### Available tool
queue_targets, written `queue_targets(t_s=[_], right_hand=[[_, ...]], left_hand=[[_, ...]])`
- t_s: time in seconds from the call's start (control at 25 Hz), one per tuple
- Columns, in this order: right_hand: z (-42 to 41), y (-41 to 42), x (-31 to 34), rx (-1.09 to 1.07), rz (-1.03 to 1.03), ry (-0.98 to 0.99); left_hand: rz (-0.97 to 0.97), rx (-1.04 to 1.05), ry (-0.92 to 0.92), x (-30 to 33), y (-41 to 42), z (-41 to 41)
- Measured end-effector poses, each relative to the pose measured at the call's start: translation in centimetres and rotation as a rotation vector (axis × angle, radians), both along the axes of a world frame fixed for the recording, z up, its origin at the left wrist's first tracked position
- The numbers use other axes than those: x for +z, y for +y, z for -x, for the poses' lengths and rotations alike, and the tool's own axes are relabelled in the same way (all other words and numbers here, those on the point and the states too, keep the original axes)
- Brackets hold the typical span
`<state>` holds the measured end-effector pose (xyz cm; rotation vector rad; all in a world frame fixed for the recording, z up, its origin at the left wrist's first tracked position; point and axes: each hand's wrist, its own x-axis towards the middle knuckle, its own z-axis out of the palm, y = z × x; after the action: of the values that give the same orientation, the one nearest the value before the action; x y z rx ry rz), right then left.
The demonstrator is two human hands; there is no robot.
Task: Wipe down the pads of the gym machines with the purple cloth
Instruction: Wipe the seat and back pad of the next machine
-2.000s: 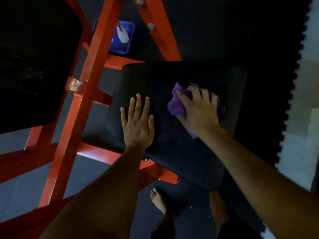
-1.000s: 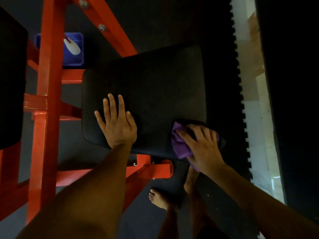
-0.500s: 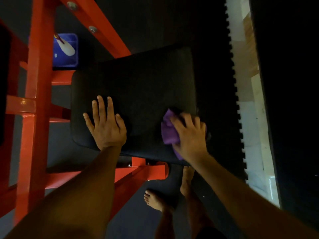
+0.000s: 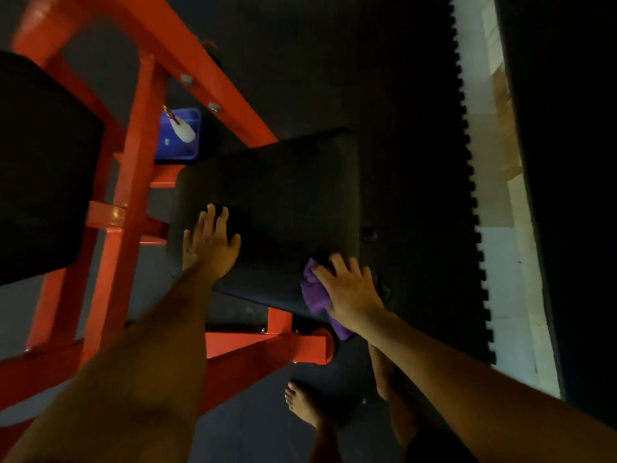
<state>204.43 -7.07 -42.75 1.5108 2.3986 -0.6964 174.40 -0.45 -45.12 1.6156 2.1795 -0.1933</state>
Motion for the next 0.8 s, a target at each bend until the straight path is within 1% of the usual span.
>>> queue_targets(t_s=[0.04,0.08,0.12,0.2,0.28,0.32,0.4,0.52,0.64,0.8], right_hand=[[-1.1,-0.5,1.2,0.088,0.093,0.002],[-2.4,-1.0,2.5,0.157,0.184,-0.008],[-3.9,-1.4,3.8,0.181,0.247,-0.011],[-6.9,-2.1,6.4,0.081,0.264,0.034],[-9.0,-2.6,8.9,-0.074,0.245,0.147],[-9.6,-2.8,10.4,-0.111,0.257,0.211],[-9.9,-2.8,12.6,-0.105,0.288,0.303],[-8.0,-2.3,15.3,-0.061,0.265,0.402],[-3.5,-2.1,18.2,-0.008,0.255,0.469],[3.3,-2.0,21.4,0.165,0.271,0.573]], left_hand=[[0.049,-0.005,0.01,1.9,-0.4,-0.8],[0.059,0.01,-0.006,4.0,-1.1,-2.0],[0.049,0.03,-0.045,5.8,-2.5,-3.6],[0.038,0.055,-0.148,8.8,-6.5,-7.2],[0.074,0.069,-0.247,11.2,-10.8,-10.3],[0.073,0.088,-0.288,12.6,-12.7,-11.2],[0.035,0.147,-0.329,15.0,-15.6,-11.8],[-0.076,0.264,-0.28,19.1,-17.9,-9.9],[-0.196,0.356,-0.209,23.4,-20.1,-6.1],[-0.348,0.447,-0.143,27.6,-23.2,-0.8]])
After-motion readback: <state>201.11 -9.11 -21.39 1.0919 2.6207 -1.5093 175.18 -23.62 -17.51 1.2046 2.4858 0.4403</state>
